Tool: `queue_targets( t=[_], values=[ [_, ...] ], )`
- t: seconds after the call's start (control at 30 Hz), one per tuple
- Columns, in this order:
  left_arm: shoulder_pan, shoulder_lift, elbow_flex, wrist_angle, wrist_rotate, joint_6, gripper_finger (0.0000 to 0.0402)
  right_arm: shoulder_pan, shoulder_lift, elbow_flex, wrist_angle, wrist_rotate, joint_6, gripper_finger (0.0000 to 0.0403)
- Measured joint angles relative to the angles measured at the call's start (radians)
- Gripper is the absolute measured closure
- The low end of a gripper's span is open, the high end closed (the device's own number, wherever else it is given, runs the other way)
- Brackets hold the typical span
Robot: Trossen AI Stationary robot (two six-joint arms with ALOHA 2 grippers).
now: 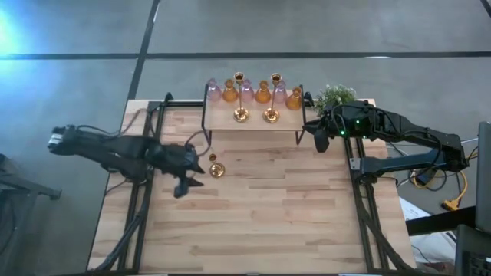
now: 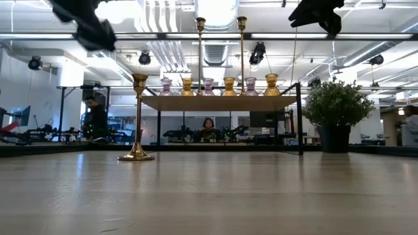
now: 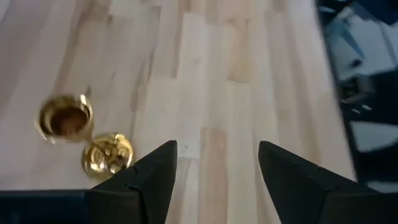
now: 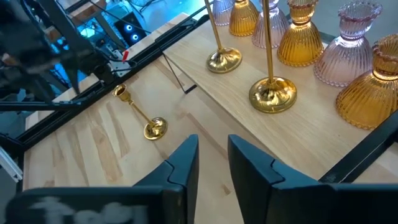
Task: Pick & Place candle stick holders
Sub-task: Put the gold candle holder on the shelf
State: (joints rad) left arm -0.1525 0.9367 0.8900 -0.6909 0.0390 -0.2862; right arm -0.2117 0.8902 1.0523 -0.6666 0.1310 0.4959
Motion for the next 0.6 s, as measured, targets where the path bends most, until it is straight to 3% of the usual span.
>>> queue_targets(
  t=[0.27,0.6],
  values=[
    [-0.039,-0.001,-0.254,0.186,-0.191,-0.189,0.0172,0.0,0.0,0.0,0.0,0.0,-0.004,0.0323],
    [-0.038,-0.001,-0.465,0.501,-0.427,-0.249,0.0172,0.0,0.0,0.0,0.0,0.002,-0.032,0.0335]
  ],
)
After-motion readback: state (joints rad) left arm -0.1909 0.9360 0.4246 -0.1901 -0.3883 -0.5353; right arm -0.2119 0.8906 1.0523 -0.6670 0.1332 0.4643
